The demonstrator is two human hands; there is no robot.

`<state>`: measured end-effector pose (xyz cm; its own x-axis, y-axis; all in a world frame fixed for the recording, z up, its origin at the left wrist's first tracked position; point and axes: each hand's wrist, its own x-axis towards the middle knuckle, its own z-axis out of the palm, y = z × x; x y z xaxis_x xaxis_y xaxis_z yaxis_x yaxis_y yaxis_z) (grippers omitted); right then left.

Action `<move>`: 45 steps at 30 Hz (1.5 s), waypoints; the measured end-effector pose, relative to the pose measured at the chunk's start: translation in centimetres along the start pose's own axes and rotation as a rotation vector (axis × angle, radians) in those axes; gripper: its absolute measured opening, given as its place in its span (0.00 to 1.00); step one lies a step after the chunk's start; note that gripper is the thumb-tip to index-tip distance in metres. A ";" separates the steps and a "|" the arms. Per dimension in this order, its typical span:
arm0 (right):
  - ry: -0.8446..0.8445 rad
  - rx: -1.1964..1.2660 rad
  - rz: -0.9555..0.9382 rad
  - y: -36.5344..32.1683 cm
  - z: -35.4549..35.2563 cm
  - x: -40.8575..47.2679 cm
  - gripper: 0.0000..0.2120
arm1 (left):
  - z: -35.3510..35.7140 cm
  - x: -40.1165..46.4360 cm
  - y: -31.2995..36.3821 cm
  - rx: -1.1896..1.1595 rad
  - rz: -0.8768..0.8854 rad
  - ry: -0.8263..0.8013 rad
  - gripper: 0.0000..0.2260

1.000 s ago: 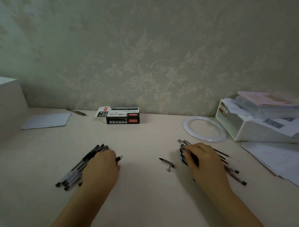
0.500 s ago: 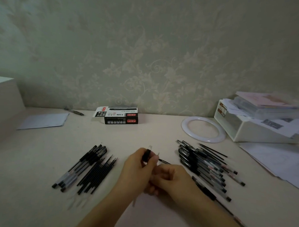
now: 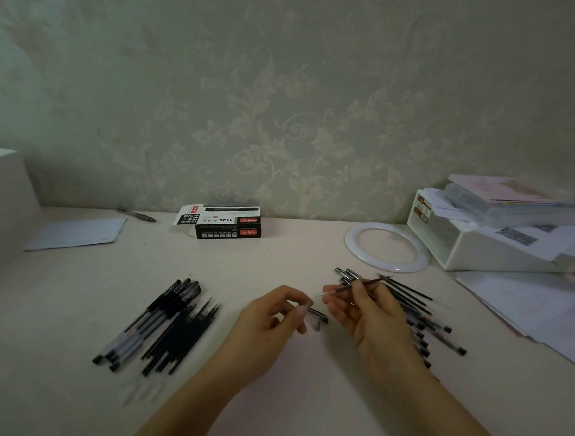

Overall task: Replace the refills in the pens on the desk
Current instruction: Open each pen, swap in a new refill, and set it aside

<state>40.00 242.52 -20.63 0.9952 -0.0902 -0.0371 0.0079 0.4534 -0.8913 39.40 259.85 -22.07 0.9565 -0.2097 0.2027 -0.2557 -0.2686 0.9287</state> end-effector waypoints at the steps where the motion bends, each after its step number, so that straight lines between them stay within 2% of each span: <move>1: -0.013 -0.007 0.000 0.0 0.0 0.0 0.09 | 0.0 0.0 0.0 -0.010 0.009 -0.004 0.05; 9: -0.077 -0.110 -0.023 0.3 -0.4 0.3 0.08 | -0.1 -0.2 0.2 -0.012 0.046 -0.008 0.05; 13: -0.143 -0.565 -0.170 0.2 -0.5 0.3 0.07 | 0.1 -0.3 0.2 0.006 0.045 -0.028 0.04; 16: -0.271 -0.805 -0.238 0.4 -0.2 -0.3 0.06 | 0.0 -0.3 0.1 -0.023 0.052 -0.022 0.06; 18: -0.299 -0.879 -0.283 0.5 -0.1 -0.6 0.05 | -0.1 -0.3 0.0 -0.013 0.054 -0.010 0.08; 23: -0.217 -1.067 -0.394 -0.3 -1.0 -0.5 0.06 | -0.4 -0.1 -0.3 0.017 0.051 0.025 0.11; 30: -0.323 -1.332 -0.461 0.8 -1.3 -0.2 0.04 | -0.4 0.0 -0.4 0.076 0.041 0.014 0.09; 32: -0.297 -1.279 -0.477 0.8 -1.3 -0.2 0.01 | -0.4 -0.1 -0.6 0.152 0.039 0.012 0.09; 36: -0.145 -0.808 -0.317 0.1 -1.2 0.0 0.05 | -0.5 -0.2 -0.7 0.253 0.063 -0.005 0.09; 38: -0.150 -0.668 -0.254 -0.2 -1.1 0.1 0.05 | -0.5 -0.3 -0.7 0.258 0.074 -0.025 0.09; 42: -0.264 -0.612 -0.208 0.1 -0.7 0.1 0.05 | -0.4 -0.2 -0.7 0.271 0.099 -0.059 0.09; 45: -0.255 -0.606 -0.233 0.2 -0.7 0.1 0.06 | -0.5 -0.1 -0.7 0.269 0.096 -0.051 0.10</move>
<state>40.02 242.01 -21.10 0.9666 0.1196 0.2268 0.2421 -0.1340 -0.9610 39.51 260.58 -22.55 0.9196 -0.2916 0.2632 -0.3791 -0.4838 0.7888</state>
